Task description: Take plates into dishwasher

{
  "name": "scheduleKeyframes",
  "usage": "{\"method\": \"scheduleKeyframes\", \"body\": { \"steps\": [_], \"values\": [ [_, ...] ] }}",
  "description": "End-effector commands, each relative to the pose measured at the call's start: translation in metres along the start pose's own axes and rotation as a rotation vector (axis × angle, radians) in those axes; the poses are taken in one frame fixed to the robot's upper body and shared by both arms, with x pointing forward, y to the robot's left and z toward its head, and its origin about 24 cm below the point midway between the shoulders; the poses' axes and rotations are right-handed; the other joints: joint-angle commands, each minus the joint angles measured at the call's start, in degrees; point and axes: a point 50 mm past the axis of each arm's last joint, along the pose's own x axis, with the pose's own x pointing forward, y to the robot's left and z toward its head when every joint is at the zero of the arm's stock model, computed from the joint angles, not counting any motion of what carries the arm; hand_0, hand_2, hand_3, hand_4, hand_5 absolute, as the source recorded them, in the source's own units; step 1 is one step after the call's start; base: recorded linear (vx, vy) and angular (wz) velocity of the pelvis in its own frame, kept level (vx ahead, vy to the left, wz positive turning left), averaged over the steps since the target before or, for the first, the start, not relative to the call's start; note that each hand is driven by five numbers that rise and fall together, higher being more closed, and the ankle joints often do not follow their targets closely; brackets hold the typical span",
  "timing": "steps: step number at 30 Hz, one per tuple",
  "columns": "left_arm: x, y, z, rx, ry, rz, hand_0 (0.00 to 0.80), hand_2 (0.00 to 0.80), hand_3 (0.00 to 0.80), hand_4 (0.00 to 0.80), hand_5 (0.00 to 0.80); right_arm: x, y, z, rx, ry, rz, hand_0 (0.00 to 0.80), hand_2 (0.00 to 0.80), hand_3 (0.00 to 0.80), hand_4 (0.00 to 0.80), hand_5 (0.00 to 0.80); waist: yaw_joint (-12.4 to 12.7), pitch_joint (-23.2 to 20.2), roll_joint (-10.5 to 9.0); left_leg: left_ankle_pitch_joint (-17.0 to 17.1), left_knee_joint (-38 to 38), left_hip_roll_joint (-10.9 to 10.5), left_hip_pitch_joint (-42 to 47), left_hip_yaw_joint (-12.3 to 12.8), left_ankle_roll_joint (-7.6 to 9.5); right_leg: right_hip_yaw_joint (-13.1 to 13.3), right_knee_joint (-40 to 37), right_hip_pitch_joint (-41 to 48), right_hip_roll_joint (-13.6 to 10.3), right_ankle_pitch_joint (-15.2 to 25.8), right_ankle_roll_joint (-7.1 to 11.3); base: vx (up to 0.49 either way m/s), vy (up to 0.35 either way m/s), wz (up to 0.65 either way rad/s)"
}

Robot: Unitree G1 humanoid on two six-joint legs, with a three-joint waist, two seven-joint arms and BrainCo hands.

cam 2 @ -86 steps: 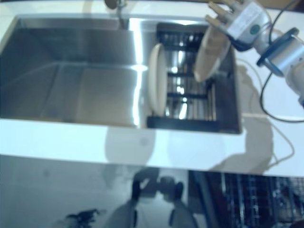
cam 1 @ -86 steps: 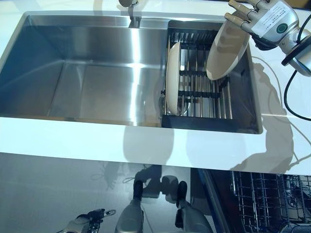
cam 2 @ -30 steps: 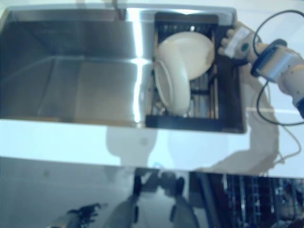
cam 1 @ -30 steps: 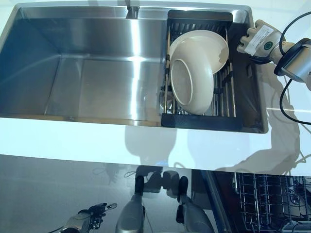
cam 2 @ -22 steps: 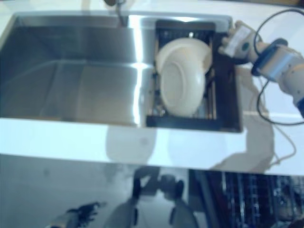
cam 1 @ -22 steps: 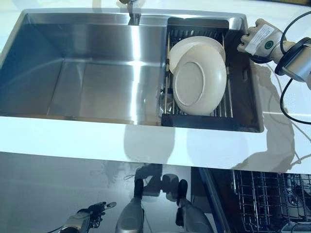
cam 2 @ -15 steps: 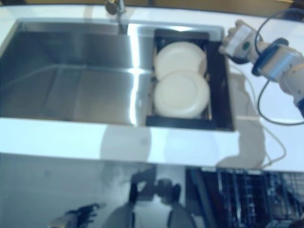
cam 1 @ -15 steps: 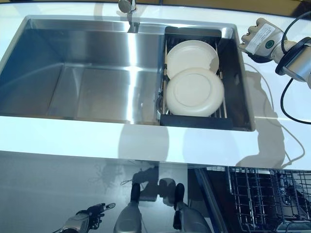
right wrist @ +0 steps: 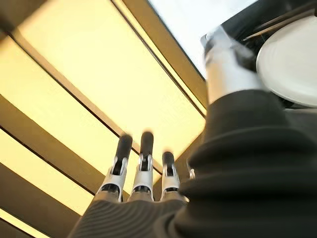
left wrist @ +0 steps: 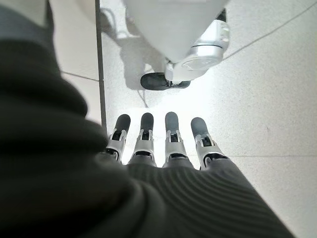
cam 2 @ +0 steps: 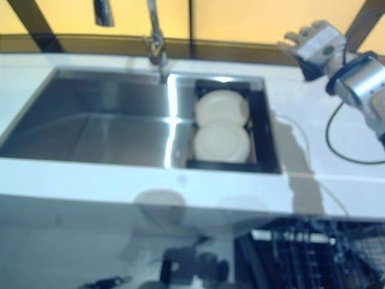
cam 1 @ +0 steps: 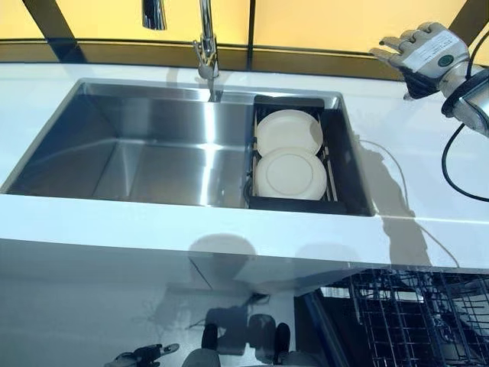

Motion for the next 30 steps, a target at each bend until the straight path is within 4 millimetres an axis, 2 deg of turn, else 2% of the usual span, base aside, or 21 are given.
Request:
{"method": "scheduleKeyframes", "body": {
  "steps": [1, 5, 10, 17, 19, 25, 30],
  "values": [
    [-0.003, 0.011, -0.012, 0.015, 0.077, 0.015, 0.0, 0.0, 0.0, 0.0, 0.0, -0.012, 0.002, -0.034, 0.168, 0.168, 0.062, 0.0, 0.0, 0.0, 0.0, 0.0, 0.7, -3.2, -2.14, -3.0, -0.1, 0.0, 2.2, 3.8, -0.01, 0.7, 0.2, 3.5, -2.1, -2.5, 5.46, 0.113, 0.054, -0.07],
    [-0.003, 0.012, -0.015, 0.006, 0.102, 0.012, 0.0, 0.0, 0.0, 0.0, 0.0, -0.008, 0.003, -0.035, 0.309, 0.172, 0.106, 0.0, 0.0, 0.0, 0.0, 0.0, 1.0, -3.4, -2.29, -3.2, -0.1, 0.0, 3.0, 3.8, -0.14, 0.6, 0.2, 4.4, -2.2, -2.8, 5.32, 0.071, 0.041, -0.02],
    [-0.002, 0.011, -0.01, 0.002, 0.113, 0.021, 0.0, 0.0, 0.0, 0.0, 0.0, 0.004, -0.01, -0.031, 0.44, 0.169, 0.121, 0.0, 0.0, 0.0, 0.0, 0.0, 2.3, -2.4, -2.47, -2.8, -0.1, -0.3, 2.0, 2.3, -0.26, -0.4, 0.2, 4.3, -2.4, -2.9, 5.11, -0.006, 0.003, 0.01],
    [-0.001, 0.011, 0.007, -0.014, 0.075, 0.034, 0.0, 0.0, 0.0, 0.0, 0.0, 0.024, -0.038, -0.019, 0.457, 0.165, 0.085, 0.0, 0.0, 0.0, 0.0, 0.0, 4.1, 1.4, -2.34, -1.3, -0.1, -0.9, -1.9, 0.4, -0.09, -1.6, 0.2, 1.7, -3.0, -2.3, 4.82, -0.101, 0.026, 0.1],
    [-0.001, 0.011, 0.014, -0.024, 0.055, 0.041, 0.0, 0.0, 0.0, 0.0, 0.0, 0.031, -0.051, -0.012, 0.453, 0.149, 0.062, 0.0, 0.0, 0.0, 0.0, 0.0, 4.6, 3.7, -2.24, -0.6, -0.1, -1.2, -3.6, -0.4, 0.14, -1.9, 0.2, 0.3, -3.0, -1.8, 4.64, -0.1, 0.037, 0.22],
    [-0.001, 0.009, 0.029, -0.048, 0.01, 0.031, 0.0, 0.0, 0.0, 0.0, 0.0, 0.04, -0.073, 0.001, 0.419, 0.106, 0.029, 0.0, 0.0, 0.0, 0.0, 0.0, 5.1, 7.5, -1.85, 0.5, -0.1, -1.6, -6.5, -1.0, 0.48, -2.5, 0.2, -2.3, -3.3, -0.6, 4.43, -0.07, 0.046, 0.1],
    [-0.001, 0.006, 0.041, -0.07, -0.017, 0.025, 0.0, 0.0, 0.0, 0.0, 0.0, 0.043, -0.082, 0.012, 0.395, 0.064, 0.025, 0.0, 0.0, 0.0, 0.0, 0.0, 5.0, 9.5, -1.87, 0.9, -0.1, -1.7, -7.5, -0.8, 0.73, -3.1, 0.2, -3.5, -3.7, 0.2, 4.56, -0.024, 0.04, 0.04]
  ]
}}
